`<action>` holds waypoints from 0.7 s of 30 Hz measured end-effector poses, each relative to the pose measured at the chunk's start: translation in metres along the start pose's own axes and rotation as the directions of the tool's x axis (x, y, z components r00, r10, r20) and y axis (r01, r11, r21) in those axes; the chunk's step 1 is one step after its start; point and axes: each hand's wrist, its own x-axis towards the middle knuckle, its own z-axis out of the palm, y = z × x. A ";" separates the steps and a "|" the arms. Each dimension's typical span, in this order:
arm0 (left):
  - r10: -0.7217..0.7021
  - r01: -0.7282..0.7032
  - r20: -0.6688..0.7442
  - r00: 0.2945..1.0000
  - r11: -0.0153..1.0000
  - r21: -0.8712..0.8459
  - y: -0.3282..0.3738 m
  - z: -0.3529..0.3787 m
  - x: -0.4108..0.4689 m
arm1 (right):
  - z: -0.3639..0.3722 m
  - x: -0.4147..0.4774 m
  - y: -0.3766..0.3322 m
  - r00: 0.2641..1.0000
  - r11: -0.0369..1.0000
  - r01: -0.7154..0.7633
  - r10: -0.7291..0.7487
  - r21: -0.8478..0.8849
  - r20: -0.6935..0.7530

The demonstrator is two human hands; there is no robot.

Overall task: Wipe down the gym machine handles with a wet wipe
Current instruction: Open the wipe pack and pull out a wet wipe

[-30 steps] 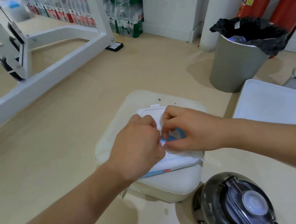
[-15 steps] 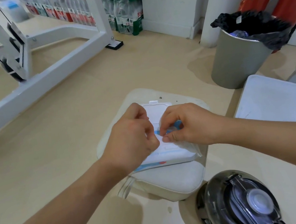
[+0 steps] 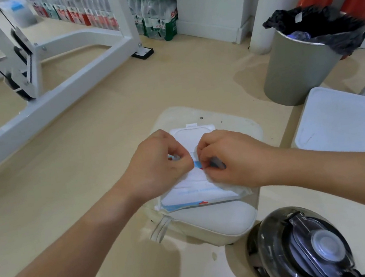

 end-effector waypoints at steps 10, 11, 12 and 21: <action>0.374 -0.363 0.033 0.927 0.871 0.331 -0.003 0.013 -0.009 | 0.007 -0.006 -0.004 0.983 0.999 0.035 -0.034 0.005 -0.181; 0.334 -0.324 0.018 0.942 0.900 0.293 -0.002 0.013 -0.007 | 0.006 -0.006 -0.004 0.983 0.999 0.032 -0.026 0.027 -0.184; 0.277 -0.271 0.014 0.961 0.927 0.261 -0.002 0.013 -0.006 | 0.005 -0.006 -0.003 0.983 0.999 0.034 -0.027 0.039 -0.179; -0.211 0.223 0.072 0.975 0.922 -0.317 -0.007 0.012 0.007 | -0.010 0.002 -0.005 1.000 0.998 -0.022 0.022 -0.057 -0.002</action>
